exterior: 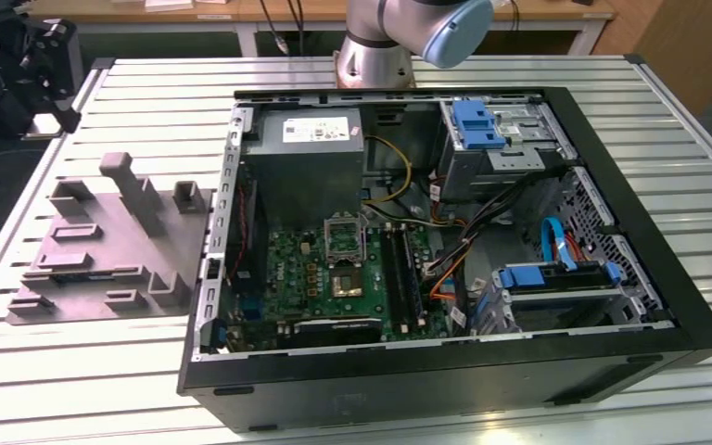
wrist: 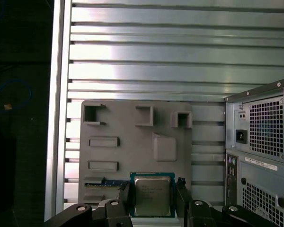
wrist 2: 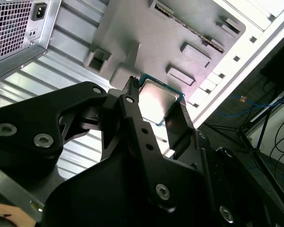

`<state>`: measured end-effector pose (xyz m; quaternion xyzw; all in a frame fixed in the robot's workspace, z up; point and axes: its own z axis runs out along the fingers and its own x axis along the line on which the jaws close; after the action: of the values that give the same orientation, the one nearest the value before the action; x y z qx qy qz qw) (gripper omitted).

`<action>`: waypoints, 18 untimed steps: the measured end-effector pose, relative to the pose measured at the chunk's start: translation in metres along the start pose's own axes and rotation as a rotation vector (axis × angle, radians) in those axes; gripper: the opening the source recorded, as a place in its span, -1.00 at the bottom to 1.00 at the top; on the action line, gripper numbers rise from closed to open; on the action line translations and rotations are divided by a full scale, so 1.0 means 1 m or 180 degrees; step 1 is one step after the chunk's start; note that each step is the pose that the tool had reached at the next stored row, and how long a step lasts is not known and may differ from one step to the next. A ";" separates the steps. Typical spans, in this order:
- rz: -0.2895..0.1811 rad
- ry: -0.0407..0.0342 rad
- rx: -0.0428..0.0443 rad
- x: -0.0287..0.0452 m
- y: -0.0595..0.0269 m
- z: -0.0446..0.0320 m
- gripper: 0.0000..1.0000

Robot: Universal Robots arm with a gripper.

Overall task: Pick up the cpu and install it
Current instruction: 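Pick up the cpu and move it towards the insertion slot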

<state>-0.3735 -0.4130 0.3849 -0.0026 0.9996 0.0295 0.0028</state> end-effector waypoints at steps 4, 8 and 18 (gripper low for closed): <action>0.0000 0.0000 0.0000 -0.0009 0.0000 0.0001 -0.06; 0.0000 0.0000 0.0000 -0.0014 0.0000 0.0002 -0.06; 0.0000 0.0000 0.0000 -0.0066 -0.0001 0.0010 -0.06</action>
<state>-0.3669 -0.4131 0.3839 -0.0026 0.9996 0.0295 0.0028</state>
